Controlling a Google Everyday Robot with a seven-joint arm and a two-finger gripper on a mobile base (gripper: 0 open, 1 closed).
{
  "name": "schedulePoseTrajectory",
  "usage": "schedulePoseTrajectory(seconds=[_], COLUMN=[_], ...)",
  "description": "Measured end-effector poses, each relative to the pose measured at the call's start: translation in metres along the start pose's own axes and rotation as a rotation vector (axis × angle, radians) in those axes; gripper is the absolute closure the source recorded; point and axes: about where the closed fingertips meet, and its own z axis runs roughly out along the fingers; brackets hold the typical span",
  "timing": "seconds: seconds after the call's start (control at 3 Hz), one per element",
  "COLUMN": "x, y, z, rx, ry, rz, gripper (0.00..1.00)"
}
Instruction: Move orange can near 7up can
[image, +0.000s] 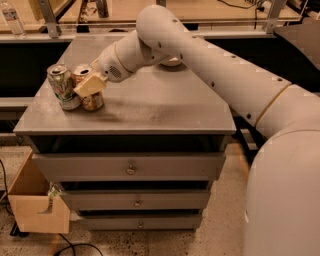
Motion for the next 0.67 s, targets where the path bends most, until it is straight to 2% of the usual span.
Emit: schedulePoseTrajectory(seconds=[0.33, 0.67], x=[0.0000, -0.0024], y=[0.0000, 0.0016], z=[0.0001, 0.0005], rx=[0.000, -0.004], ry=[0.000, 0.003], rz=[0.000, -0.010], gripper=[0.12, 0.00])
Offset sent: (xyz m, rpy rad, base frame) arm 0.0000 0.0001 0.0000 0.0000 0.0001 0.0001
